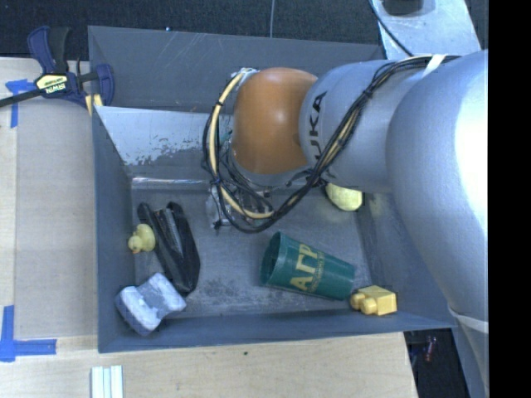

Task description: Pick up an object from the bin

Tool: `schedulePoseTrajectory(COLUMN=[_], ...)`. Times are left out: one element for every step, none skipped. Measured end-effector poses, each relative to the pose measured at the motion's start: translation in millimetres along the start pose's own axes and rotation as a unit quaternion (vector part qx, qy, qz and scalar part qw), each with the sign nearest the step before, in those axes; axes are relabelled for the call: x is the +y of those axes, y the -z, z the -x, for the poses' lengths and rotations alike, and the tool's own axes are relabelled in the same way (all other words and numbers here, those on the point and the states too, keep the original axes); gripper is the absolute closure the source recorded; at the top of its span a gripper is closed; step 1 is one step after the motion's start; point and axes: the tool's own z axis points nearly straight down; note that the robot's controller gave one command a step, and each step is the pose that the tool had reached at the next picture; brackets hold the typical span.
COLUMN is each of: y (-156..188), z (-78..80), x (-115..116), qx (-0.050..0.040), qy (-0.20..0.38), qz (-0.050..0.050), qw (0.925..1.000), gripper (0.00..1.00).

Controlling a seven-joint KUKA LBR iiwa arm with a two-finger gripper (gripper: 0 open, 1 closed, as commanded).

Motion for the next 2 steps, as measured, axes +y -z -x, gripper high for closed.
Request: schedulePoseTrajectory(y=[-23.9, -30.4], z=[-31.5, -28.1], x=[-32.5, -37.9], qx=[0.0006, 0.0043], qy=[0.057, 0.049], qz=[-0.001, -0.001], qw=[0.9984, 0.9988], gripper=[1.0, 1.0])
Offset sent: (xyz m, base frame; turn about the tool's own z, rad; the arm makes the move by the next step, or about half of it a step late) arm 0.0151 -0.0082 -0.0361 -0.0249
